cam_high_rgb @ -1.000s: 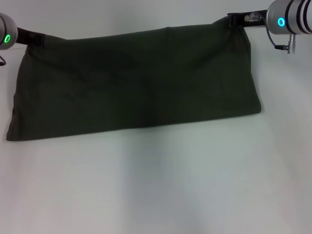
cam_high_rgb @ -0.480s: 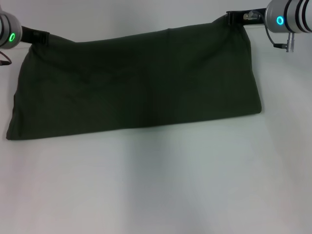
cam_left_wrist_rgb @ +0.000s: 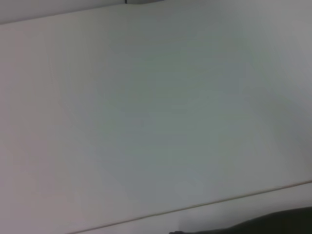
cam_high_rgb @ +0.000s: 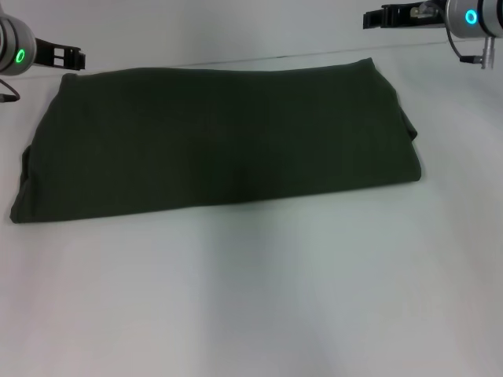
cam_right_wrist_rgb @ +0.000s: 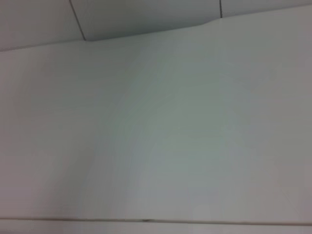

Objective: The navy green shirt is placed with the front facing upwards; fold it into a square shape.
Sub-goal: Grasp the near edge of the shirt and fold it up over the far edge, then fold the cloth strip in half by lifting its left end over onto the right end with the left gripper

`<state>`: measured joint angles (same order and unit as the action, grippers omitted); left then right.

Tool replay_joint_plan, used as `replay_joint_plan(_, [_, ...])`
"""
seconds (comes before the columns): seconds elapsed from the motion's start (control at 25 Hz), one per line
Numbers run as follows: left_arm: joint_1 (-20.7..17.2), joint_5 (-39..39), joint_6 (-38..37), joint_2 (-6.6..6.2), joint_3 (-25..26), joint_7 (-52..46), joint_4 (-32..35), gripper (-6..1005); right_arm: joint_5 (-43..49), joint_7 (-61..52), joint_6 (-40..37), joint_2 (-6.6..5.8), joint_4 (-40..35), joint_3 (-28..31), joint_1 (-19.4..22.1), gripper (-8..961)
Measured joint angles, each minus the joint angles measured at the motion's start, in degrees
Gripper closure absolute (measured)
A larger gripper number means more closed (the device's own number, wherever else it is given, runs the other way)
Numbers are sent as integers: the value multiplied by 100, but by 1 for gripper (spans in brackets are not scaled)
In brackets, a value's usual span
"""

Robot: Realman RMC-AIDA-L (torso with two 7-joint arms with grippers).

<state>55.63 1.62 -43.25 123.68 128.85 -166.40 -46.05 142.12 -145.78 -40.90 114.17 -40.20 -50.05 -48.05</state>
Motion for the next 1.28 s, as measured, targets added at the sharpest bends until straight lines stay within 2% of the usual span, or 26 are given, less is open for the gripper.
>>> replay_joint_plan(0.04, [0,0,-8,1,0,-1,-9,699,-3,-3,-69,-24,-6,15,-9,487])
replay_joint_plan(0.12, [-3,0,-29,-1,0,-1,-21,611,-22,-3,-244,-56,-40,26,-15,453])
replay_joint_plan(0.36, [-45,-40,-119,-9,5,-4,-137,440,-47,11,-634,-111,-99,117,-8,342])
replay_joint_plan(0.64, [-132,-301,-427,-31,44,23,-450,420,-76,128,-1182,-109,-394,125,131,203])
replay_joint_plan(0.76, [-340,-959,-775,-114,93,185,-770,371,-343,250,-1644,-79,-745,161,319,117])
replay_joint_plan(0.88, [-638,-2260,-1513,-398,353,841,-1123,322,-1117,534,-2357,-74,-1193,318,669,18])
replay_joint_plan(0.96, [-863,-3452,-2368,-752,605,1410,-1233,307,-1683,689,-2793,-73,-1500,415,964,19])
replay_joint_plan(1.04, [-991,-3993,-2935,-1004,674,1540,-1242,310,-2184,782,-3177,-75,-1770,464,1284,21])
replay_joint_plan(1.08, [-1052,-4125,-3261,-1150,688,1567,-1220,311,-2360,802,-3336,-85,-1848,471,1403,21])
replay_joint_plan(1.16, [-1131,-4107,-3656,-1339,696,1604,-1119,314,-2556,819,-3617,-120,-1953,481,1583,22])
replay_joint_plan(1.28, [-1249,-4035,-4051,-1469,711,1657,-1008,319,-2585,944,-3958,-156,-1993,508,1715,22])
